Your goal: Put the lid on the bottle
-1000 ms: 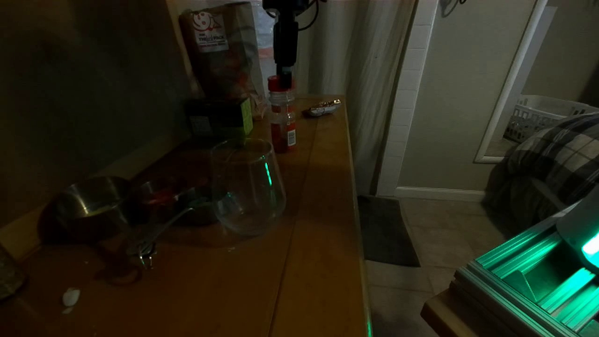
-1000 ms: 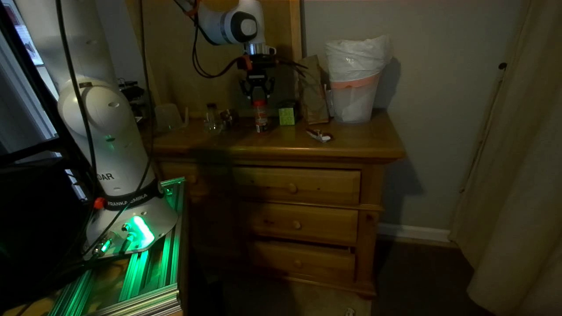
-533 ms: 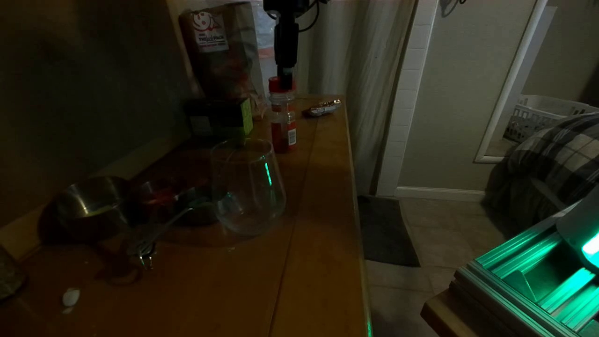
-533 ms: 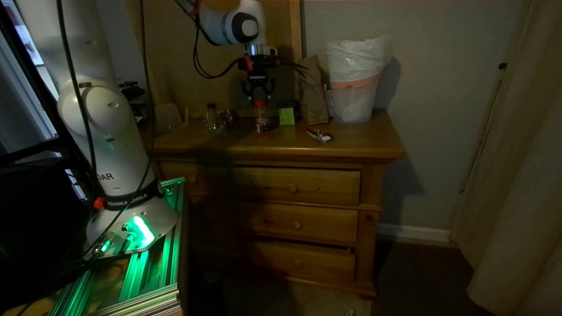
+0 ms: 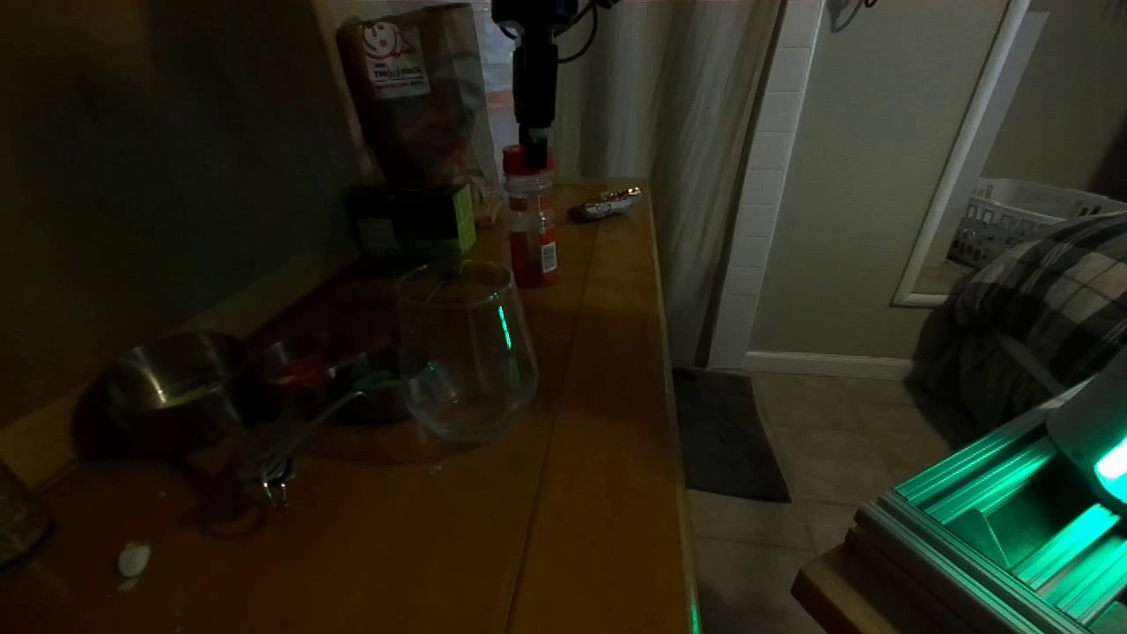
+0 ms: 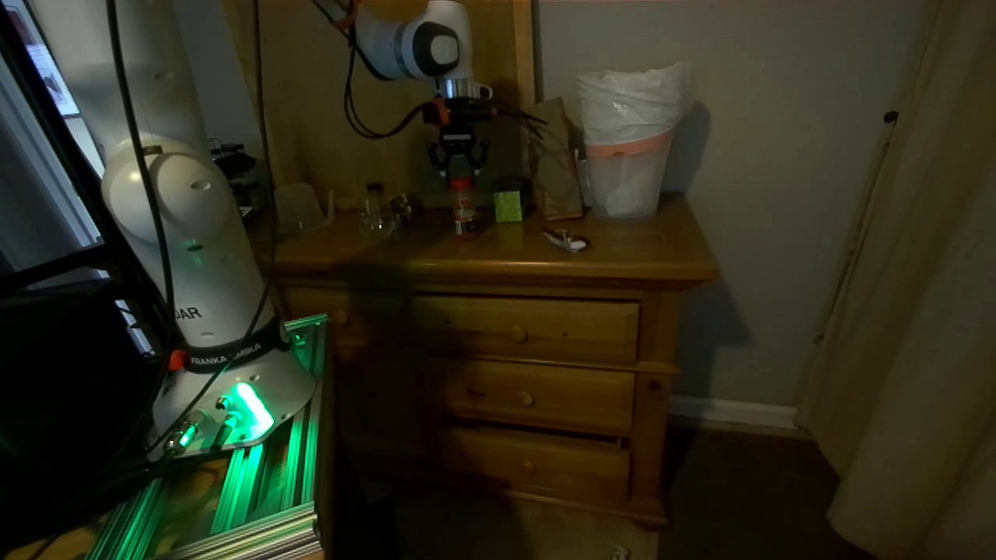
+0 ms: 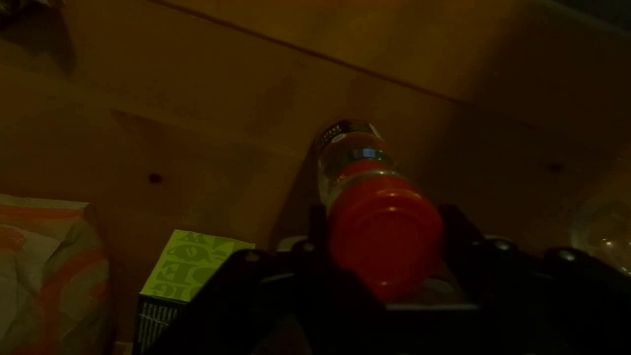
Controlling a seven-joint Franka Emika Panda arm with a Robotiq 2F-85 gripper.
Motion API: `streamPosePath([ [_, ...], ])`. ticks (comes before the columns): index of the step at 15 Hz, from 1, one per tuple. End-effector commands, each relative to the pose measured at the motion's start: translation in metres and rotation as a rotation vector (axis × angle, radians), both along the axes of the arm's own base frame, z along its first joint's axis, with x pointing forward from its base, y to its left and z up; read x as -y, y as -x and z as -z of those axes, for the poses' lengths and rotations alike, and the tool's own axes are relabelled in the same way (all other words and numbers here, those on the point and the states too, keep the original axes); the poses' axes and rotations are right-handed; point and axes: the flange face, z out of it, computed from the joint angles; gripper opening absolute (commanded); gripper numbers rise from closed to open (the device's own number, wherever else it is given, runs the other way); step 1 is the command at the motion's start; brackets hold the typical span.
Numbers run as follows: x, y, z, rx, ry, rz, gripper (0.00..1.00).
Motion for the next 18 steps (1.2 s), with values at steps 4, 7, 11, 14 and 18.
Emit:
streamPosePath([
  [4, -0.002, -0.001, 0.002, -0.063, 0.048, -0.009, 0.33],
  [7, -0.004, -0.002, -0.002, -0.047, 0.037, -0.013, 0.33],
  [11, -0.009, 0.002, -0.008, -0.023, 0.039, -0.023, 0.33],
  [14, -0.010, 0.005, -0.009, -0.012, 0.052, -0.027, 0.33],
  [18, -0.010, 0.006, -0.008, -0.009, 0.053, -0.028, 0.33],
])
